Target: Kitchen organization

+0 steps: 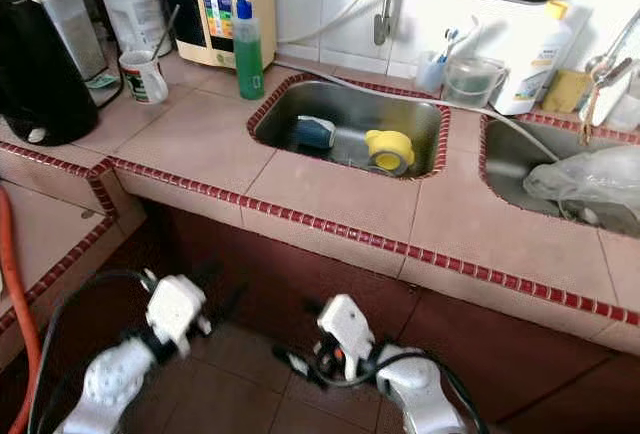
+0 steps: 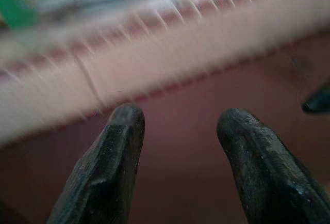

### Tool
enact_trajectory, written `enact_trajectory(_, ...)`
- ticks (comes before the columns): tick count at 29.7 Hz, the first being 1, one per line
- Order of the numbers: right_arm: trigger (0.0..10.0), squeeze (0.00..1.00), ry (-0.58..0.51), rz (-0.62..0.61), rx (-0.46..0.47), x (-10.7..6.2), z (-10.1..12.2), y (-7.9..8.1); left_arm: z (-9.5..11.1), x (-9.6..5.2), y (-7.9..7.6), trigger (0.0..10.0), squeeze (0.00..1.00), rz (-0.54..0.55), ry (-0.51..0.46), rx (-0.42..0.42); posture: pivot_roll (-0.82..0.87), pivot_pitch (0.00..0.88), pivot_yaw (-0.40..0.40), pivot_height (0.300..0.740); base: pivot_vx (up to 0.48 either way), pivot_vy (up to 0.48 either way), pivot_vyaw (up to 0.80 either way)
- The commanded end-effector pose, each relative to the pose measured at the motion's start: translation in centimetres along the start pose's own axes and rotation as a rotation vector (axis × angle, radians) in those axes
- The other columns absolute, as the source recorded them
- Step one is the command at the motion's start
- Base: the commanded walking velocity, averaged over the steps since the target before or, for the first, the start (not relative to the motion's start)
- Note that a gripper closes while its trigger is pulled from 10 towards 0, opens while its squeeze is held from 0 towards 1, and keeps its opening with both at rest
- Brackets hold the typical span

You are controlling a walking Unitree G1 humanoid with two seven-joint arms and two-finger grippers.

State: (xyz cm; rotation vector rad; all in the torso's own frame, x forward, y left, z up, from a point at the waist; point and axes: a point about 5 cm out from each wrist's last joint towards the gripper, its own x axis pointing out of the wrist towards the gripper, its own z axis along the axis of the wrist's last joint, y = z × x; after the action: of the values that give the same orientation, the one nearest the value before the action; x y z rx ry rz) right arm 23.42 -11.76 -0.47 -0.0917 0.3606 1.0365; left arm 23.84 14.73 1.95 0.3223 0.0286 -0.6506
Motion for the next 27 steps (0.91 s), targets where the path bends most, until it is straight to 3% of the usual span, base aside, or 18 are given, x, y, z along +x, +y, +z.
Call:
enact_trajectory(1, 10.0, 0.00, 0.014, -0.005, 0.002, 0.0, 0.0, -0.4, 0.0, 0.1, -0.3, 10.0, 0.00, -0.037, 0.002, 0.027, -0.08, 0.000, -0.029, 0.740, 0.000, 0.000, 0.00)
enact_trajectory(2, 10.0, 0.00, 0.080, -0.087, 0.080, -0.3, -1.4, -0.9, -1.8, -0.3, -1.5, 10.0, 0.00, -0.073, 0.102, 0.004, -0.07, 0.000, -0.028, 0.740, 0.000, 0.000, 0.00)
enact_trajectory(5, 10.0, 0.00, 0.133, -0.208, 0.166, -0.7, -2.6, -1.5, -3.6, -0.6, -2.6, 10.0, 0.00, -0.065, 0.219, -0.049, -0.07, 0.000, -0.030, 0.740, 0.000, 0.000, 0.00)
enact_trajectory(8, 10.0, 0.00, 0.189, -0.411, 0.287, -1.8, -4.3, -2.1, -6.0, -1.2, -3.6, 10.0, 0.00, -0.011, 0.425, -0.094, -0.07, 0.000, -0.033, 0.740, 0.000, 0.000, 0.00)
enact_trajectory(14, 10.0, 0.00, 0.278, -0.566, 0.337, -3.2, -6.2, -2.1, -7.7, -2.2, -4.1, 10.0, 0.00, 0.054, 0.588, -0.138, -0.06, 0.000, -0.025, 0.740, 0.000, 0.000, 0.00)
enact_trajectory(16, 10.0, 0.00, 0.384, -0.690, 0.376, -4.6, -8.2, -1.4, -9.3, -3.7, -5.1, 10.0, 0.00, 0.100, 0.750, -0.178, -0.06, 0.000, -0.020, 0.740, 0.000, 0.000, 0.00)
enact_trajectory(22, 10.0, 0.00, 0.479, -0.740, 0.478, -5.7, -10.6, 0.6, -10.3, -5.1, -5.8, 10.0, 0.00, 0.181, 0.857, -0.268, -0.07, 0.000, -0.008, 0.740, 0.000, 0.000, 0.00)
enact_trajectory(27, 10.0, 0.00, 0.511, -0.764, 0.524, -5.9, -11.7, 2.3, -9.8, -4.0, -6.3, 10.0, 0.00, 0.166, 0.823, -0.271, -0.07, 0.000, -0.008, 0.740, 0.000, -0.112, 0.00)
